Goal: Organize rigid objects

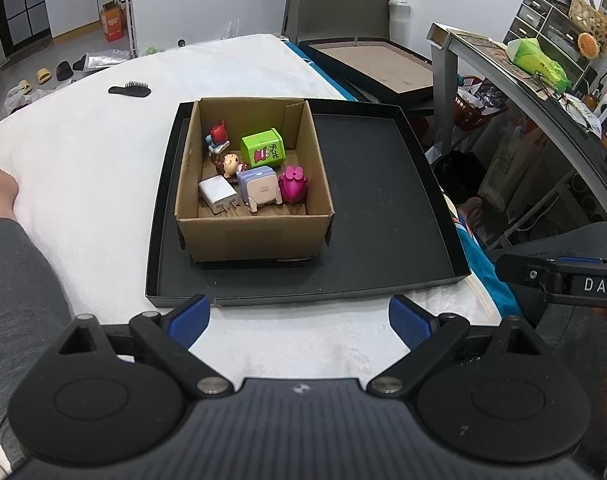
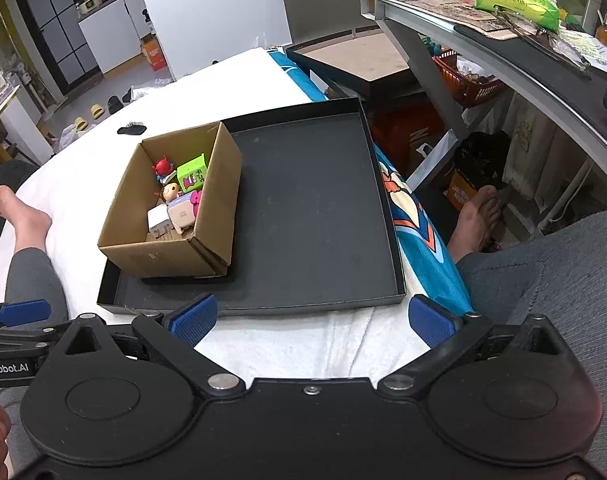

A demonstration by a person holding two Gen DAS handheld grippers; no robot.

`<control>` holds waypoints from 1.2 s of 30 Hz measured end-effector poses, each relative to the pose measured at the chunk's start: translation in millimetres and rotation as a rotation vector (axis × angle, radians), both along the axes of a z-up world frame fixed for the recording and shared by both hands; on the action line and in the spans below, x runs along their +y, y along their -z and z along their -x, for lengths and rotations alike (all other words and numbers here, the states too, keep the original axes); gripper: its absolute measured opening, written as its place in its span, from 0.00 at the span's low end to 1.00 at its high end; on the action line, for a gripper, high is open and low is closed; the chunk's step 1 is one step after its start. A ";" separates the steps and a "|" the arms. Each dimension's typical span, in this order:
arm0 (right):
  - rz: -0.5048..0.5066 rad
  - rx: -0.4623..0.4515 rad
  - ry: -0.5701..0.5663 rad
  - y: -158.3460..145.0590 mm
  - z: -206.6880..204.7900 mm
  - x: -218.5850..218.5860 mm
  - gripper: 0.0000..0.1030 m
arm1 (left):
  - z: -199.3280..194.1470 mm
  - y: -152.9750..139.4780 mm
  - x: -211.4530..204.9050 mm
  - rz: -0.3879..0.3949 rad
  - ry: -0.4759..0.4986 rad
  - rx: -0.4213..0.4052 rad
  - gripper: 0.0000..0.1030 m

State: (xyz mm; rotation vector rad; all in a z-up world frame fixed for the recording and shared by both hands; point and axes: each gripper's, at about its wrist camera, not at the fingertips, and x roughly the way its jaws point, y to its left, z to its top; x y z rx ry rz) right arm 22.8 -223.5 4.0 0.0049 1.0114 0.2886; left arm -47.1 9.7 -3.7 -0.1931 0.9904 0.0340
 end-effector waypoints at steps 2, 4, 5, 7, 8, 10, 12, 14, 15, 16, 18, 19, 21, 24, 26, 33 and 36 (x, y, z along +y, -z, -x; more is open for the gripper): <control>-0.001 0.002 -0.001 0.1 -0.3 -0.2 1.00 | -0.1 0.2 0.0 0.003 -0.002 0.001 0.93; 0.000 0.003 0.001 0.1 -0.6 -0.2 1.00 | 0.1 -0.5 0.0 0.001 -0.004 0.000 0.93; 0.001 0.003 0.001 0.1 -0.7 0.0 1.00 | 0.1 -0.8 -0.4 0.000 -0.004 0.000 0.93; 0.002 0.002 0.000 0.0 -0.4 0.1 1.00 | 0.3 -0.8 -0.4 0.000 -0.004 0.000 0.93; 0.002 0.003 0.001 0.0 -0.6 0.1 1.00 | 0.1 -1.0 -0.7 0.000 -0.003 -0.001 0.93; 0.001 0.003 0.000 -0.2 -0.6 0.0 1.00 | 0.1 -1.5 -0.8 -0.002 0.000 -0.002 0.93; 0.000 -0.001 -0.001 -0.9 0.0 -0.2 1.00 | 0.4 -2.3 -1.1 -0.004 -0.001 -0.004 0.93; -0.002 -0.002 -0.003 -1.3 0.2 -0.4 1.00 | 0.4 -2.1 -1.4 -0.003 -0.002 -0.003 0.93; -0.003 -0.002 -0.002 -1.5 0.3 -0.7 1.00 | 0.4 -2.5 -1.7 -0.003 -0.002 -0.003 0.93; -0.003 -0.002 -0.002 -1.4 0.3 -0.8 1.00 | 0.9 -2.0 -1.4 -0.003 0.000 -0.005 0.93; -0.003 -0.001 -0.004 -1.4 0.3 -0.8 1.00 | 0.2 -2.6 -1.9 -0.002 0.002 -0.006 0.93; -0.003 -0.001 -0.003 -1.5 0.6 -0.8 1.00 | 0.0 -2.8 -2.1 -0.002 0.003 -0.007 0.93; -0.002 -0.001 -0.003 -1.5 0.5 -0.7 1.00 | -0.1 -3.3 -2.8 -0.003 0.006 -0.008 0.93; -0.004 0.000 -0.003 -1.5 0.7 -1.7 1.00 | 0.0 -3.8 -3.9 -0.005 0.006 -0.008 0.93; -0.004 -0.001 0.000 -1.9 0.8 -2.1 1.00 | 0.0 -3.8 -4.0 -0.005 0.005 -0.007 0.93; -0.007 -0.005 -0.004 -2.4 2.4 -2.1 1.00 | 0.8 -3.9 -4.6 -0.010 0.013 -0.010 0.93; -0.007 0.001 -0.002 -1.5 1.2 -2.7 1.00 | 1.2 -3.7 -5.1 -0.009 0.012 -0.010 0.93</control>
